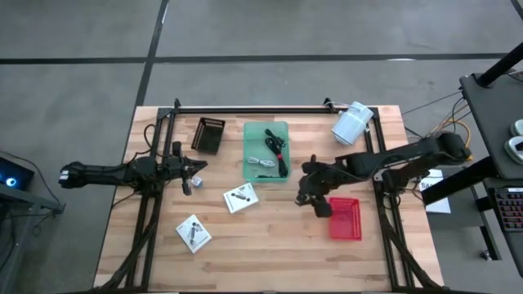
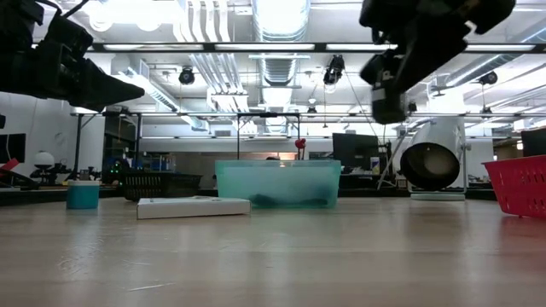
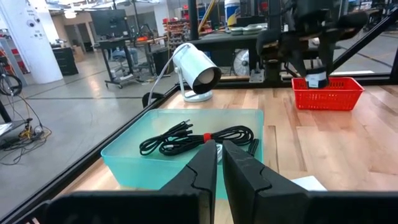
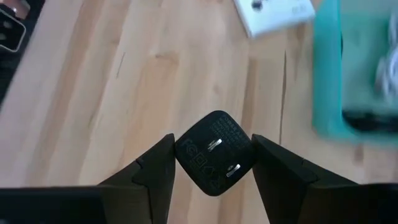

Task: Pick and place items into bin
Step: Put the black charger adapter into the red bin

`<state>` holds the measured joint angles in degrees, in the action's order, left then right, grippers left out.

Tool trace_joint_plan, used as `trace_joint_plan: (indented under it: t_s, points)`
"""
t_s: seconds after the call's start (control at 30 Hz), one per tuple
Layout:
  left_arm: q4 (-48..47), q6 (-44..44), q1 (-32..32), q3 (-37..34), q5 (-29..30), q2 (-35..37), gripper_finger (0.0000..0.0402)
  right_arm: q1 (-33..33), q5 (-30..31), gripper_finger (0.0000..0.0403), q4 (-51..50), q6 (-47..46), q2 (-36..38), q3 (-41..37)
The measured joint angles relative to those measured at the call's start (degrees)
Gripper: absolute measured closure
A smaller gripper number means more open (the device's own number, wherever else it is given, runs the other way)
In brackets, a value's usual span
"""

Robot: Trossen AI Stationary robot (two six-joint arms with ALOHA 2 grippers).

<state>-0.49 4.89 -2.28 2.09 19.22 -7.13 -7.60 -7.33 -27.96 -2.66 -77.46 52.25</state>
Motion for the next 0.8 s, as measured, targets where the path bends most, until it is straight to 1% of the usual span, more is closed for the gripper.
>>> trace_joint_plan:
  t_s: [0.1,0.27,0.57,0.8]
  points:
    - [0.01,0.0,0.02,0.0,0.02,0.02,0.0391,-0.35,0.4,0.023,-4.61,-5.83,1.71,0.0]
    - [0.0,0.0,0.0,0.0,0.04,-0.07,0.0391,-2.5,3.58,0.023,-11.55,-14.05,3.89,-0.15]
    - [0.02,0.0,0.0,0.0,0.09,-0.25,0.0391,-9.78,8.91,0.023,-18.58,-25.76,6.22,-0.28]
    - [0.02,0.0,0.0,-0.02,0.09,-0.33,0.0391,-15.86,12.06,0.023,-27.0,-39.82,6.56,-0.29]
